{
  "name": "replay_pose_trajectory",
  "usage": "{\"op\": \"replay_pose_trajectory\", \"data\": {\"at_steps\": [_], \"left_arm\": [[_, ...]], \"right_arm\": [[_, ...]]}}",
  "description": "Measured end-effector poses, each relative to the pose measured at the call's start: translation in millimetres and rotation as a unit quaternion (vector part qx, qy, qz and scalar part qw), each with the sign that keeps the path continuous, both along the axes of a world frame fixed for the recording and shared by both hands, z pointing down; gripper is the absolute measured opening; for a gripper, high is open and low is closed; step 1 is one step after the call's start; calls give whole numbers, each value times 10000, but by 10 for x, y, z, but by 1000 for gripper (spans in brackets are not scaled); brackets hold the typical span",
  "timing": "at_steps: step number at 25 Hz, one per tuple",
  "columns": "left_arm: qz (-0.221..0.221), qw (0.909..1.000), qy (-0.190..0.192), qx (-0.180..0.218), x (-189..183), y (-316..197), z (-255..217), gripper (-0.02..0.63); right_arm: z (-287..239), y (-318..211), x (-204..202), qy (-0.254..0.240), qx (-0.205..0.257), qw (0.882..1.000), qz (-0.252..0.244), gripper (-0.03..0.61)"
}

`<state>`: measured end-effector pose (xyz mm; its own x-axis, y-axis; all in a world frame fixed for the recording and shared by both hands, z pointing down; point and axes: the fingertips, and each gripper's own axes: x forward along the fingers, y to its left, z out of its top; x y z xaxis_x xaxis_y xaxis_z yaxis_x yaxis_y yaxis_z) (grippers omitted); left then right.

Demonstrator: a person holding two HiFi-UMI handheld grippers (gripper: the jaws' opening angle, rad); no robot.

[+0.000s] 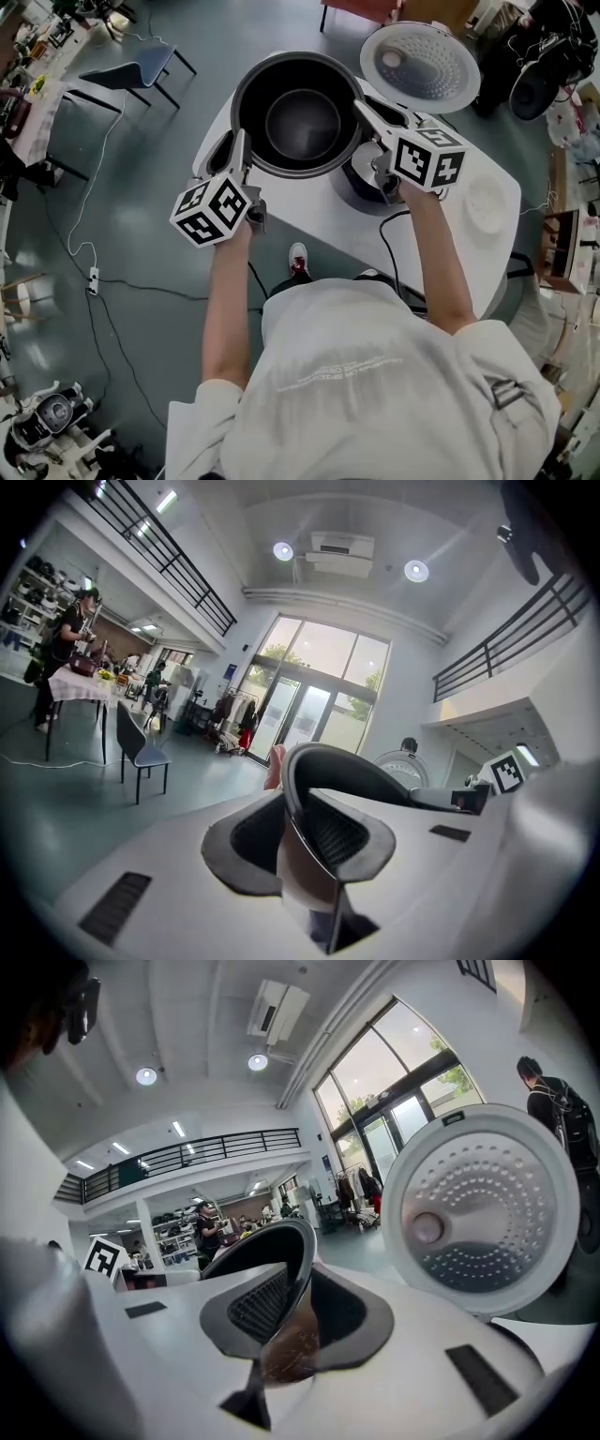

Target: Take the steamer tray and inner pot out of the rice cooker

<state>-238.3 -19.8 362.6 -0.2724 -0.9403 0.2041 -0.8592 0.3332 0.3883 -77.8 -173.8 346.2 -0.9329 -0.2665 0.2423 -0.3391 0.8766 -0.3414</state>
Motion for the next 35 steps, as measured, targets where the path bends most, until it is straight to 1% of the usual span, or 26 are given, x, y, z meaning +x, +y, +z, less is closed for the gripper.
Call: {"op": "replay_pose_trajectory", "data": {"at_steps": [8, 16, 19, 22, 29, 35], "left_arm": [[-583, 9980, 241, -105, -388, 436, 306, 81], [-930, 9942, 369, -396, -771, 775, 713, 81], [-996, 9931, 379, -487, -885, 832, 850, 81], [-1062, 9917, 378, -623, -1071, 905, 1046, 81], [-1185, 9860, 717, -928, -1369, 1063, 1590, 81], [-1204, 9824, 845, -1155, -1592, 1030, 1902, 81]], "right_arm": [[393, 275, -545, 353, -262, 9977, -515, 98], [945, 506, -1059, 768, -662, 9914, -823, 97], [1160, 563, -1189, 940, -854, 9876, -919, 98], [1350, 630, -1383, 1128, -926, 9840, -1021, 98], [1803, 743, -1741, 1533, -1040, 9757, -1169, 94], [2140, 712, -1969, 1854, -1117, 9687, -1215, 94]]}}
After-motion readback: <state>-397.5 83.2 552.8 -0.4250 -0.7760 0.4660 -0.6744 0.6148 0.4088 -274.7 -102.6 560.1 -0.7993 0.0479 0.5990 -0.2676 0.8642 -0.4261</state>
